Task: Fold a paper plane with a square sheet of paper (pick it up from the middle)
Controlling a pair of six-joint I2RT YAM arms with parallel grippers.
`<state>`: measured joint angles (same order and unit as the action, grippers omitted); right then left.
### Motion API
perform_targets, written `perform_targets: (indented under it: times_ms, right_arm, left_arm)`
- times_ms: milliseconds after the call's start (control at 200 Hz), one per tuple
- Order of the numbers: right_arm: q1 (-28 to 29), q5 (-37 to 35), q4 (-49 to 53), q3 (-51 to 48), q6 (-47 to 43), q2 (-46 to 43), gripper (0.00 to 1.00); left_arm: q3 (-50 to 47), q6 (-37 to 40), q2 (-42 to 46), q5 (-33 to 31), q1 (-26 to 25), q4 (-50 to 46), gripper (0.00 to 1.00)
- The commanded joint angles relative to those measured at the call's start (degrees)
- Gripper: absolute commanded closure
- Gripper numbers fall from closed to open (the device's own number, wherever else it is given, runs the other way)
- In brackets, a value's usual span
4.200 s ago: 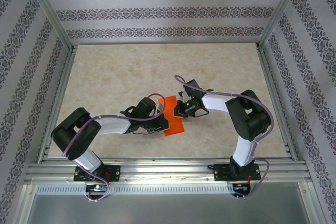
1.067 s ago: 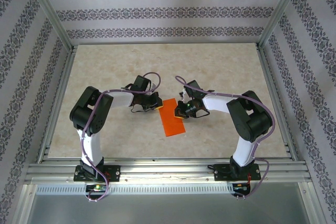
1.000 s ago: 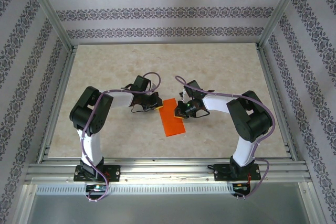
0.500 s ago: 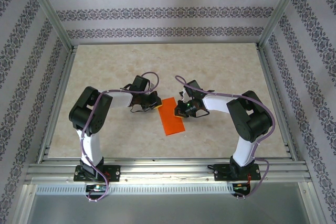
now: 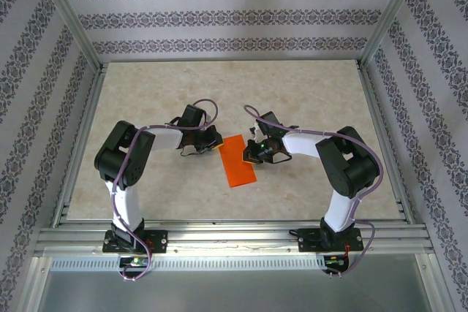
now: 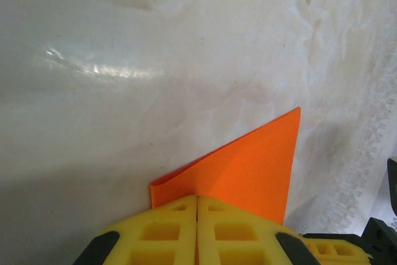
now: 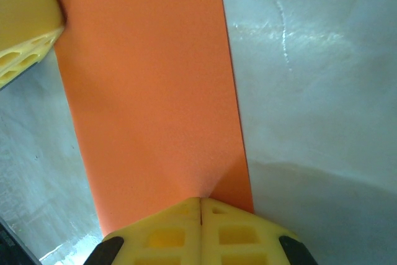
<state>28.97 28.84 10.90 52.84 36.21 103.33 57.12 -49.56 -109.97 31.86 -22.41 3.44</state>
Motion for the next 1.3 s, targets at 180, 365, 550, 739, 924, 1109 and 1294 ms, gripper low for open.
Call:
perform_targets:
  times_ms: [180, 365, 550, 739, 924, 1109, 1294]
  right_arm:
    - [-0.49, -3.09, 6.72, -1.95, -0.79, 1.09, 1.0]
    - [-0.52, -3.0, 6.57, -2.1, -0.62, 1.17, 1.0]
    - [-0.5, -2.81, 6.42, -2.13, -0.48, 1.02, 1.0]
    - [-0.54, -2.82, 6.32, -2.13, -0.49, 0.88, 1.0]
    - [-0.52, -3.0, 6.02, -2.22, -0.17, 0.82, 1.0]
    - [-0.51, -3.05, 6.03, -2.21, -0.08, 0.72, 1.0]
    - [-0.5, -3.01, 5.94, -2.39, -0.08, 0.77, 1.0]
  left_arm:
    - [1.69, 1.22, 0.44, -11.84, 2.49, -6.77, 0.87]
    - [4.22, 1.54, -0.44, -11.66, 2.65, -8.76, 0.86]
    - [4.31, 0.73, 0.7, -12.93, 2.65, -8.49, 0.86]
    - [5.58, 1.06, 3.29, -10.2, 2.08, -8.74, 0.86]
    - [2.83, 1.13, 8.95, -5.91, -0.37, -7.64, 0.87]
    - [-2.18, 1.38, 11.0, -1.87, -3.84, -3.97, 0.88]
    - [-4.7, -0.04, 8.07, 0.65, -4.7, 1.0, 0.9]
